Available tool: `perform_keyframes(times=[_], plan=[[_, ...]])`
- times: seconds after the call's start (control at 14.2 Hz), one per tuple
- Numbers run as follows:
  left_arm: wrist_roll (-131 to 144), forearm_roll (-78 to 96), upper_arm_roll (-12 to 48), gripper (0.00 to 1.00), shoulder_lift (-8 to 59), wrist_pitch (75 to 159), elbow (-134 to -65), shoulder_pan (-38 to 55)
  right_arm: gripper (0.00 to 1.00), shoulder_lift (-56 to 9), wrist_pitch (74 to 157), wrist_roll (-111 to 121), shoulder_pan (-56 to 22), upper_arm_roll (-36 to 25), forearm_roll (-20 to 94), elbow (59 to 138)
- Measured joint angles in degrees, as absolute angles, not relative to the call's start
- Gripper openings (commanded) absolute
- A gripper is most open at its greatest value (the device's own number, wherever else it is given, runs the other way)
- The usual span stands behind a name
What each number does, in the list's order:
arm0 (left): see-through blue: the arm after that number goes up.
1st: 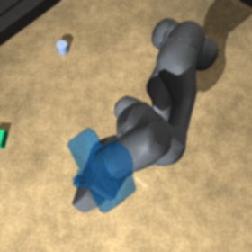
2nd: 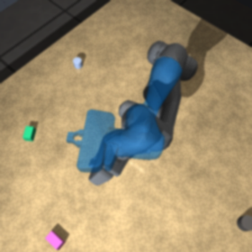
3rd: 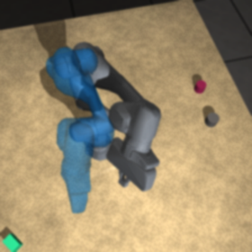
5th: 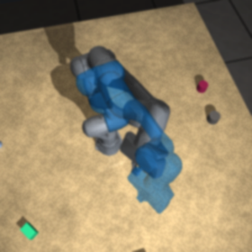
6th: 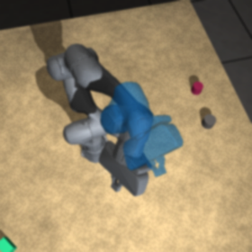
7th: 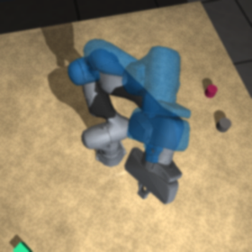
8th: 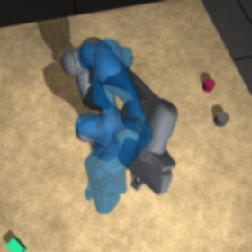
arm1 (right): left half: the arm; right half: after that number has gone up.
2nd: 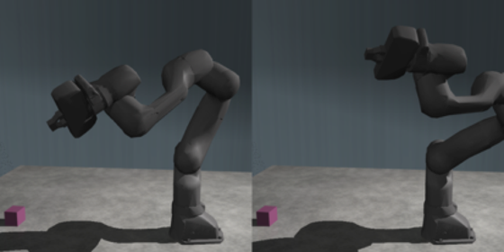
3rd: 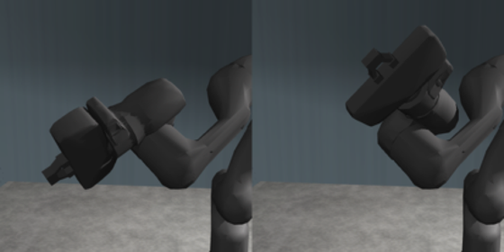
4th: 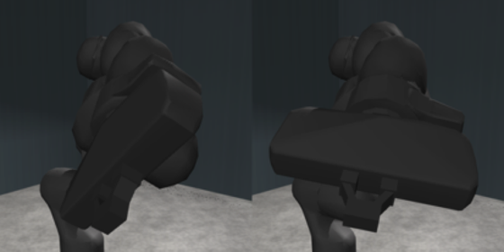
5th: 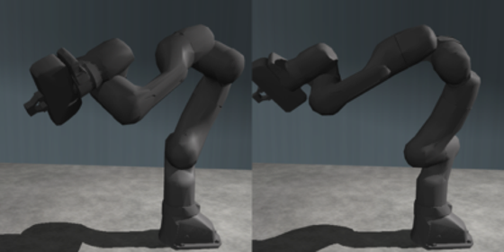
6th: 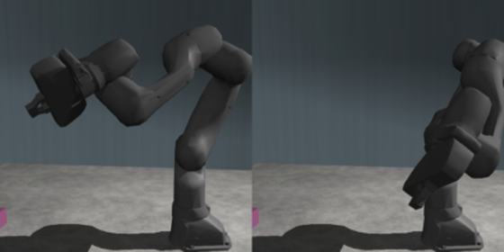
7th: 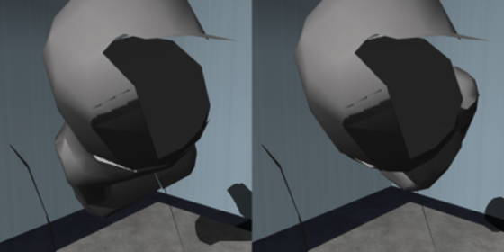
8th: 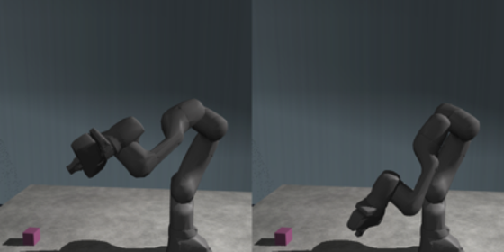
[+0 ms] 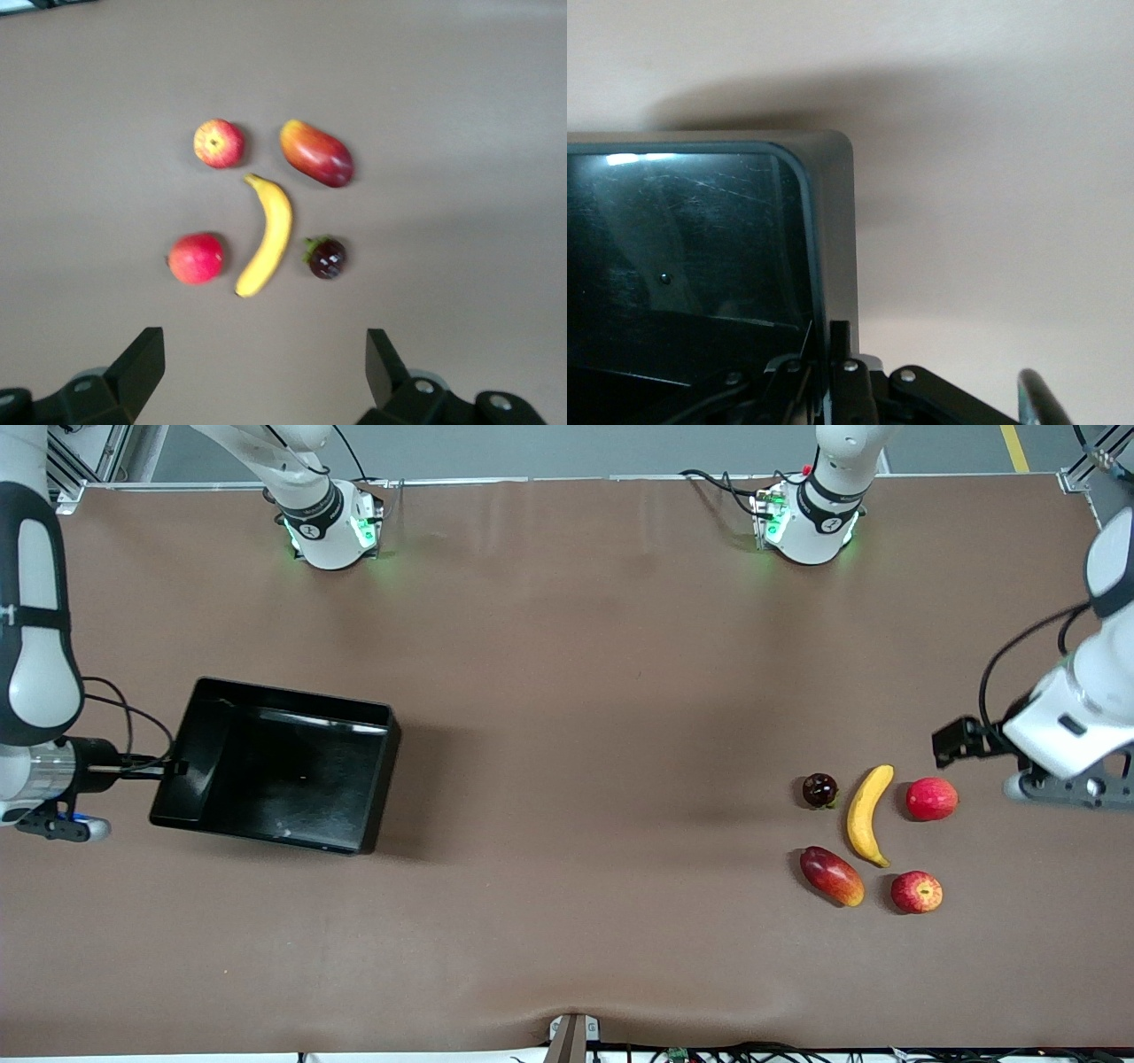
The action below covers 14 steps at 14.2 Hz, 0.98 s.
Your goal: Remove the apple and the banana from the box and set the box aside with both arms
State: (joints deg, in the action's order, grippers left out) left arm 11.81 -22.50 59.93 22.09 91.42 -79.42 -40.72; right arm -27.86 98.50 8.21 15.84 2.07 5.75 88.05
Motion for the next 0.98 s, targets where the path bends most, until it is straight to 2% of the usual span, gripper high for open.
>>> perform_keyframes(times=[0.28, 0.56, 0.63, 0.7, 0.84, 0.98], plan=[[13.87, -16.10, 59.94, 1.00, 15.55, 85.36, -79.47, -40.62, 0.00, -34.02, 106.18, 19.13, 22.10, 2.01, 4.85, 88.44], [13.92, -14.92, 59.90, 1.00, 13.14, 84.08, -79.59, -40.62, 0.00, -38.27, 109.43, 21.32, 24.52, 2.08, 4.85, 88.37], [13.94, -14.70, 59.87, 1.00, 12.86, 84.22, -79.59, -40.62, 0.21, -38.26, 109.38, 21.32, 24.52, 2.11, 4.87, 88.30], [13.95, -13.97, 59.76, 1.00, 12.51, 84.55, -79.58, -40.62, 0.99, -38.30, 109.34, 21.32, 24.53, 2.15, 4.89, 88.30], [13.98, -12.70, 58.15, 1.00, 11.32, 85.05, -79.64, -39.25, 1.00, -38.31, 109.29, 21.32, 24.53, 2.26, 4.99, 88.26], [13.98, -11.32, 48.57, 1.00, 8.97, 85.02, -80.01, -30.92, 1.00, -38.29, 109.29, 21.32, 24.54, 2.34, 4.99, 87.77]])
